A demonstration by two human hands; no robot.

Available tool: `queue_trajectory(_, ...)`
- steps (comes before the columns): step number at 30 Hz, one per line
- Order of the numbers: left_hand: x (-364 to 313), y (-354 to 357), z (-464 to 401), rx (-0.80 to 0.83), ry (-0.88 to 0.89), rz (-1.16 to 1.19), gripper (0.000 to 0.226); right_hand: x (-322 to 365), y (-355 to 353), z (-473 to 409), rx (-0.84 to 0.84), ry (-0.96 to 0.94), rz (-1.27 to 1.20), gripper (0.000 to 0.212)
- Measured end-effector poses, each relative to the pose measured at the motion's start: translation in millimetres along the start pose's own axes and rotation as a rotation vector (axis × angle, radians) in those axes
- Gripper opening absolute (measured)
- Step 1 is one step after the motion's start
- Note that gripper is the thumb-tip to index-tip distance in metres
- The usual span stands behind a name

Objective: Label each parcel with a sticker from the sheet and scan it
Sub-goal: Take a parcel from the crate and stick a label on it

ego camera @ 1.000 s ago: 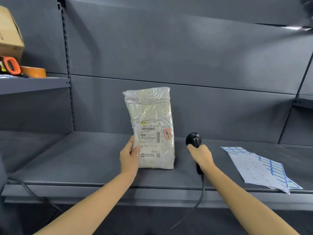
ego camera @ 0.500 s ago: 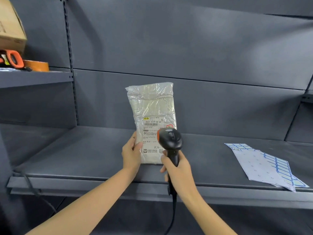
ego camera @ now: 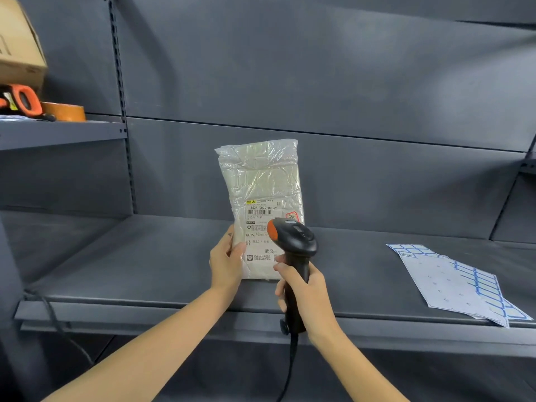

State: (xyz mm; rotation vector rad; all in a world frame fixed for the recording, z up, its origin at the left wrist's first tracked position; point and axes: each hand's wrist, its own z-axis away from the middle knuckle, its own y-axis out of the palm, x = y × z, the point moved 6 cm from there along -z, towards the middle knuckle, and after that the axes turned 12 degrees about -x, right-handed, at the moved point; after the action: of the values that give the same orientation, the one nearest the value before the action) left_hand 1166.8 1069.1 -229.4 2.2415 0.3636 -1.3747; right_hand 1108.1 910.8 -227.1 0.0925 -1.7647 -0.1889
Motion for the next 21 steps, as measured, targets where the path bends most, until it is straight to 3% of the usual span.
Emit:
queue_trajectory(4,2.1,-1.3,-3.7,0.029,-0.007,-0.111,0.044,1.5,-21.3,-15.0,-0.080,0.027,0.013,0.017)
queue_trajectory(8,13.6,1.3,-8.2,0.161,-0.123,-0.353,0.039,4.1,-59.1,-48.1,-0.220,0.100,0.151,0.024)
queue_trajectory(12,21.7,5.0,-7.5,0.255,-0.096,-0.602,0.049,7.5,-92.2,-81.8,-0.225,0.115,0.393,0.016)
queue_trajectory(14,26.3,7.8,-3.3,0.296,-0.094,-0.616,0.043,9.4,-104.4,-97.6,-0.223,0.062,0.544,0.016)
queue_trajectory(18,31.1,8.1,-1.3,0.296,-0.121,-0.634,0.055,7.9,-118.3,-123.0,-0.252,-0.066,0.896,0.020)
queue_trajectory(21,33.0,9.2,0.1,0.265,-0.120,-0.647,0.049,-2.7,-125.4,-137.3,-0.272,-0.055,1.076,0.030)
